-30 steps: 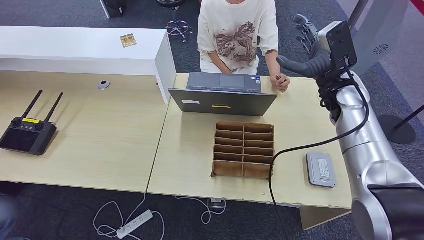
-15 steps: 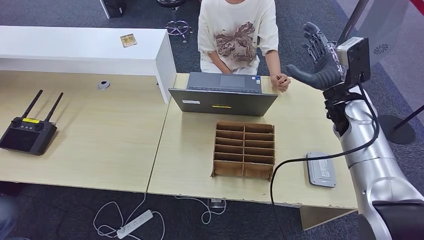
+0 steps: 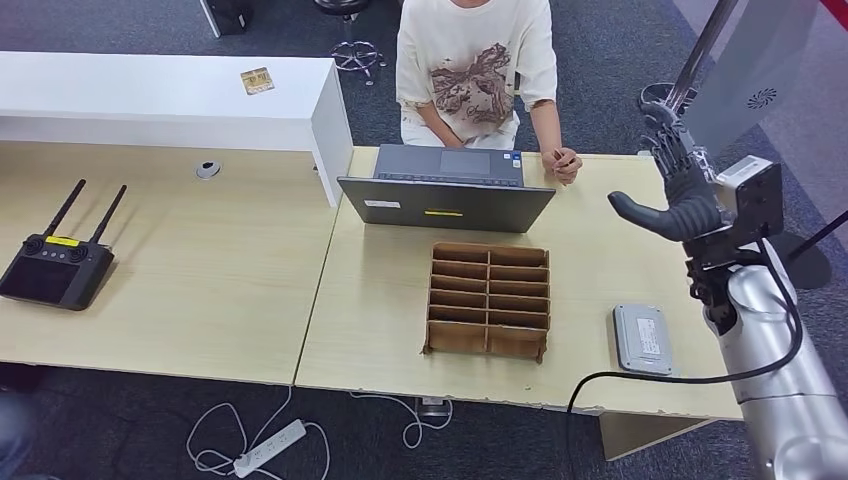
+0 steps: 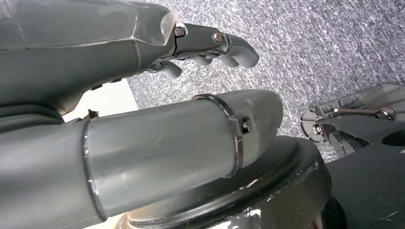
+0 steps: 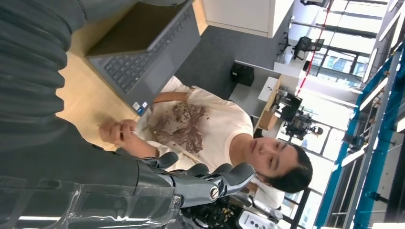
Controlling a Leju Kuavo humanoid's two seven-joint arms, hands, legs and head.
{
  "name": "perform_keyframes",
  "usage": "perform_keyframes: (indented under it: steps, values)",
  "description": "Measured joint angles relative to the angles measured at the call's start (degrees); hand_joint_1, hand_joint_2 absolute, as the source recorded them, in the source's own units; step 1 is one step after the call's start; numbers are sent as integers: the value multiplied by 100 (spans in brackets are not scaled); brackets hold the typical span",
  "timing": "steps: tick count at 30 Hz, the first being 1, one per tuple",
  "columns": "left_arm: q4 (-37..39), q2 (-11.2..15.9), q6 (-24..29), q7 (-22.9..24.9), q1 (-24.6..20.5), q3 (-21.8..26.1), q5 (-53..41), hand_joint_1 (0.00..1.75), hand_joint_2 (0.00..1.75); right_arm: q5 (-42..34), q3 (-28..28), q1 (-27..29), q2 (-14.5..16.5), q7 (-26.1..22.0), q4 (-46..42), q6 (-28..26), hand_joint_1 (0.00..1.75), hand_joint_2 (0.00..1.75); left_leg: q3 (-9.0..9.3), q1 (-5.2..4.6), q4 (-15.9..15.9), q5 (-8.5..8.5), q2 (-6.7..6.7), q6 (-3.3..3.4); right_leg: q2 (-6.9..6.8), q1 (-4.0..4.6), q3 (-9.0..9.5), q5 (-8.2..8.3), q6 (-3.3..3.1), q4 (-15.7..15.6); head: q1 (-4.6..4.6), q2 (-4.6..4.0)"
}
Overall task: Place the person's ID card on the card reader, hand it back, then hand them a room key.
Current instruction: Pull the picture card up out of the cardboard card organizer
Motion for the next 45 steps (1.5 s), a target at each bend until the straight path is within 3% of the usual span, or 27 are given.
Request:
perform_keyframes:
  steps: [5, 12, 18, 23, 34, 45]
  values:
    - [0, 2, 21, -1, 17, 0, 58, 0, 0, 41, -165, 677, -292, -44, -673, -95, 0, 175, -1, 0, 0, -2, 1, 2, 0, 0, 0, 0, 0, -1, 1, 0]
    - [0, 2, 37, -12, 30, 0, 64, 0, 0, 373, -403, 1599, -444, -93, -1513, -339, 0, 175, 1, 2, -2, -3, 3, 3, 1, 1, -1, -2, -1, -1, -1, 0]
    - [0, 3, 56, -44, 64, 2, 84, 0, 0, 1208, -571, 2627, -474, -124, -2354, -885, 0, 175, -4, 1, -3, -5, -9, 2, -12, 1, 1, -9, 1, 0, -1, 0]
    - [0, 1, 64, -43, 66, 2, 85, 0, 0, 1911, -600, 3140, -474, 65, -2849, -1436, 0, 175, -5, 1, -3, -5, -7, 1, -9, 1, 1, -9, 1, -1, -1, 0]
    - [0, -9, 18, 32, 58, 4, 82, 0, 0, 4827, -199, 3366, -386, 1030, -3246, -2746, 0, 175, -2, 2, -3, -3, 1, 2, -5, 1, 1, -5, -4, 0, -1, 0]
    - [0, -31, -226, 118, 50, 41, 145, 0, 0, 6372, 266, 3469, -125, 1731, -3335, -3069, 0, 175, -3, 2, -4, -3, 2, 2, -4, 1, 1, -5, -4, 0, 0, 0]
